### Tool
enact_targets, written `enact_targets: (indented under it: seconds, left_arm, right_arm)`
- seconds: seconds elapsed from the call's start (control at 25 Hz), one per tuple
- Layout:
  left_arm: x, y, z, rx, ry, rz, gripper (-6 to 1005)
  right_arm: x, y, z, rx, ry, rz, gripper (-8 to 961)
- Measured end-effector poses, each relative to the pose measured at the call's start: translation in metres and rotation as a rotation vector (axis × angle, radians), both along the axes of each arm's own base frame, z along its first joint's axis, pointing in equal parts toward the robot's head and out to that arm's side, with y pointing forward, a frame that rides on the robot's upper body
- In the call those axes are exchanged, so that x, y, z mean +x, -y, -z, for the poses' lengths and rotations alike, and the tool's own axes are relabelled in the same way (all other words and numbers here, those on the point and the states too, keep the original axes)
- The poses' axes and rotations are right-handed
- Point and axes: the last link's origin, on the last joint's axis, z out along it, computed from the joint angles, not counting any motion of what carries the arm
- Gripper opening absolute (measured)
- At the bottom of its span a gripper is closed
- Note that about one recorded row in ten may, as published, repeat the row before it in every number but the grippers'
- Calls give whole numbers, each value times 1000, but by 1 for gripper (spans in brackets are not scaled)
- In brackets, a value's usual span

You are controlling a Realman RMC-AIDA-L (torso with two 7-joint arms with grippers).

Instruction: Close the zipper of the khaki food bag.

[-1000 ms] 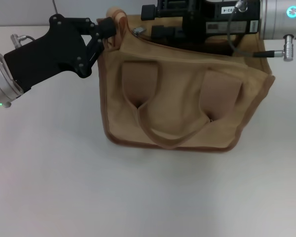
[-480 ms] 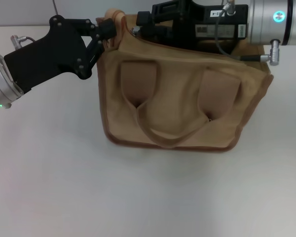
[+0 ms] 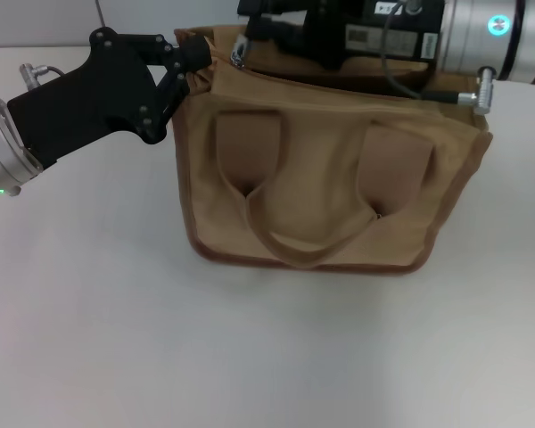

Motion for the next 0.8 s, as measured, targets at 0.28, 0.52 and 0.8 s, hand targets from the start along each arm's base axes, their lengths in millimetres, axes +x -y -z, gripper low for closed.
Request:
enact_targets:
  seconds: [0.28, 0.52, 0.8]
  left_arm:
    - [-2, 1, 0, 2, 2, -6, 33]
    - [-7, 3, -5, -19, 16, -37, 41]
    - [-27, -1, -26, -19, -5, -163, 50]
  right_arm:
    - [6, 1, -16, 66, 24, -90, 305]
    - [-9, -2, -64, 270, 132, -407, 305]
    - [-14, -1, -81, 369, 199, -546, 304]
